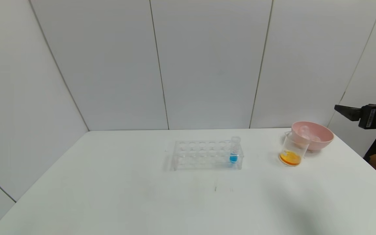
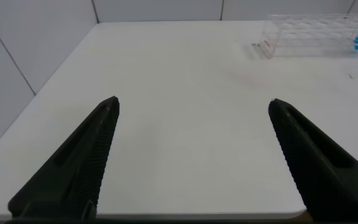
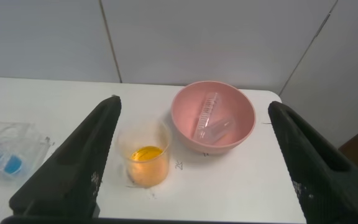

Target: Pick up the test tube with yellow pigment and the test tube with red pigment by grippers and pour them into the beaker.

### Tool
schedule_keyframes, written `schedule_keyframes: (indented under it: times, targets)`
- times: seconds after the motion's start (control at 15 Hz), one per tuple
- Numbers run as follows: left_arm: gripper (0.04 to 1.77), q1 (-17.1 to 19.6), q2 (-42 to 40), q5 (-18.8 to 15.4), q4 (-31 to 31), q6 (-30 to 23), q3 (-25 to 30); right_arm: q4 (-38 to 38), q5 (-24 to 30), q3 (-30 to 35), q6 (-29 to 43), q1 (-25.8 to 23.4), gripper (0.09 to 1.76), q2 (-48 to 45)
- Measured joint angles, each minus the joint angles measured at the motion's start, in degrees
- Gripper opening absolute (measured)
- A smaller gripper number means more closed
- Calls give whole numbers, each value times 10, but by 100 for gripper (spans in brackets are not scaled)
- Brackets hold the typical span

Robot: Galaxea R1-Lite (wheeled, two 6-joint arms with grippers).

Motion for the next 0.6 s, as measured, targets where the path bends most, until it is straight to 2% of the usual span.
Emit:
schedule_keyframes:
  times: [0.33, 0.6]
  targets:
    - [172, 0, 0, 0, 0, 0, 0, 5, 21, 111, 0, 19, 170, -187]
    - [172, 0, 0, 0, 0, 0, 0, 15, 60, 191, 10, 19, 170, -330]
